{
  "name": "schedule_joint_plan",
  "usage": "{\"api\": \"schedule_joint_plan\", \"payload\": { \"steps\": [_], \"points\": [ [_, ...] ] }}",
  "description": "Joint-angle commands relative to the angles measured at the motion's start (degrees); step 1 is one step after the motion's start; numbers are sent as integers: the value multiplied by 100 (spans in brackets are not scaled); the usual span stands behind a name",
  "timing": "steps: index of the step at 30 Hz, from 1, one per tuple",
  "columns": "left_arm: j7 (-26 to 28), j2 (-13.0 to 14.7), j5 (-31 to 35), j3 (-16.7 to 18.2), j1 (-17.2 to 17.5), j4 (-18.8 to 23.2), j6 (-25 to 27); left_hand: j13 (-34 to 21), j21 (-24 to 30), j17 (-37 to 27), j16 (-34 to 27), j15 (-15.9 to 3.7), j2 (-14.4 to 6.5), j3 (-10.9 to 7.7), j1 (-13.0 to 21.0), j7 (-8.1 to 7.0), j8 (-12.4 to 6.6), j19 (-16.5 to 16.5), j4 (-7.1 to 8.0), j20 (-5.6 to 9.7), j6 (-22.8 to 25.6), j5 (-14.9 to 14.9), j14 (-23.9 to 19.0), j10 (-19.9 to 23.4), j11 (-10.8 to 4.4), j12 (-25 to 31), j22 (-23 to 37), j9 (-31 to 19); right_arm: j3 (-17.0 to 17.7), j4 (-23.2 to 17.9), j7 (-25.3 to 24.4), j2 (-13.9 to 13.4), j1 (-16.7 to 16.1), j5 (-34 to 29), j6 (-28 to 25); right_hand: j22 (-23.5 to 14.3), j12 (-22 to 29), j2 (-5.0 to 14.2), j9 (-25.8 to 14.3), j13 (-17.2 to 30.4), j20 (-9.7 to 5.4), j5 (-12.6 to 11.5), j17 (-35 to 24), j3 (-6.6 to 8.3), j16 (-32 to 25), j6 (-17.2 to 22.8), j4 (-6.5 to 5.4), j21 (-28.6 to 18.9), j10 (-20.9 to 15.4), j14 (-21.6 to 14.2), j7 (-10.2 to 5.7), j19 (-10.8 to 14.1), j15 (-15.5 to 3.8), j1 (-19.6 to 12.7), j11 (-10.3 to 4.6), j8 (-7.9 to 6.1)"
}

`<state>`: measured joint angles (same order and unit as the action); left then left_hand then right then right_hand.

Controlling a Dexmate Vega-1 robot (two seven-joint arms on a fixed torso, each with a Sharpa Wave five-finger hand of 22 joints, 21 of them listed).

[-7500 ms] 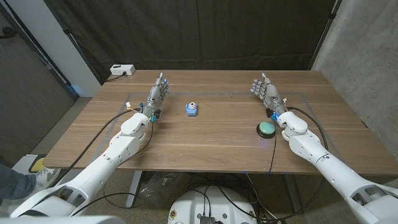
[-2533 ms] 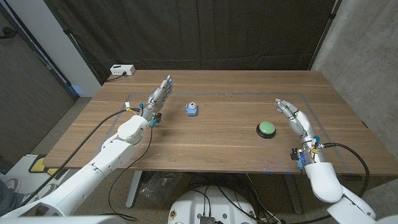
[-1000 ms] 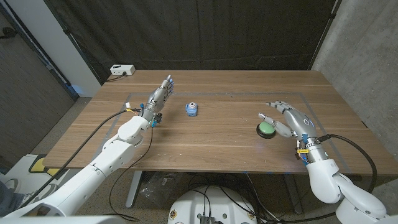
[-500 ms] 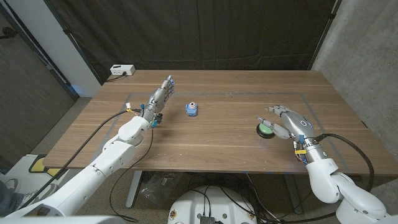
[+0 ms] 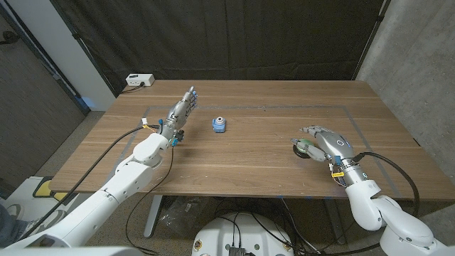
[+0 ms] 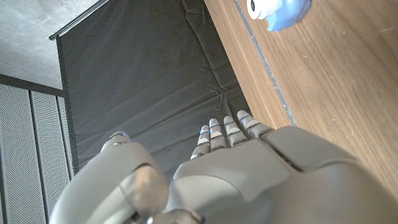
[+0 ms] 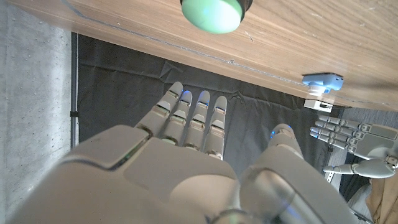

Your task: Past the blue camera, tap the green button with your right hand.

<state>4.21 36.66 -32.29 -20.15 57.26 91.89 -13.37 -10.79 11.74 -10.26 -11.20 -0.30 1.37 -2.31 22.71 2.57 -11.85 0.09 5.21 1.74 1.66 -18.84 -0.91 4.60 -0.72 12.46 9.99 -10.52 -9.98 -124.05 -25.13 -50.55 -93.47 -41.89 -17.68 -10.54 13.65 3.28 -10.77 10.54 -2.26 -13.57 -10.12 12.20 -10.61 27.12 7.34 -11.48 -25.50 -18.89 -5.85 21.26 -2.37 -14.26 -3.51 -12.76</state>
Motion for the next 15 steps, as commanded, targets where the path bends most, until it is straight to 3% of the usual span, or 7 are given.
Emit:
{"api": "schedule_joint_plan", "payload": {
  "steps": [1,15],
  "points": [
    [44,70,3,71,104,109,-20,-9,-10,-24,20,-9,9,47,45,25,2,43,26,202,32,10,-50,32,-4,-27,25,-22,-330,108,56,-266,205,4,-375,-13,49,23,-27,7,-322,-6,-17,59,-35,84,10,-38,-73,-61,-11,65,-235,-76,0,-1],
    [-29,75,-36,88,100,105,-55,-10,-16,-25,24,-14,1,66,52,25,10,37,27,184,36,15,-53,34,-21,-35,24,-22,-447,21,182,-463,185,341,-861,-16,78,23,-27,8,-344,47,-16,90,-53,191,53,-69,-215,-182,-5,161,-290,-165,-42,-7]
  ]
}}
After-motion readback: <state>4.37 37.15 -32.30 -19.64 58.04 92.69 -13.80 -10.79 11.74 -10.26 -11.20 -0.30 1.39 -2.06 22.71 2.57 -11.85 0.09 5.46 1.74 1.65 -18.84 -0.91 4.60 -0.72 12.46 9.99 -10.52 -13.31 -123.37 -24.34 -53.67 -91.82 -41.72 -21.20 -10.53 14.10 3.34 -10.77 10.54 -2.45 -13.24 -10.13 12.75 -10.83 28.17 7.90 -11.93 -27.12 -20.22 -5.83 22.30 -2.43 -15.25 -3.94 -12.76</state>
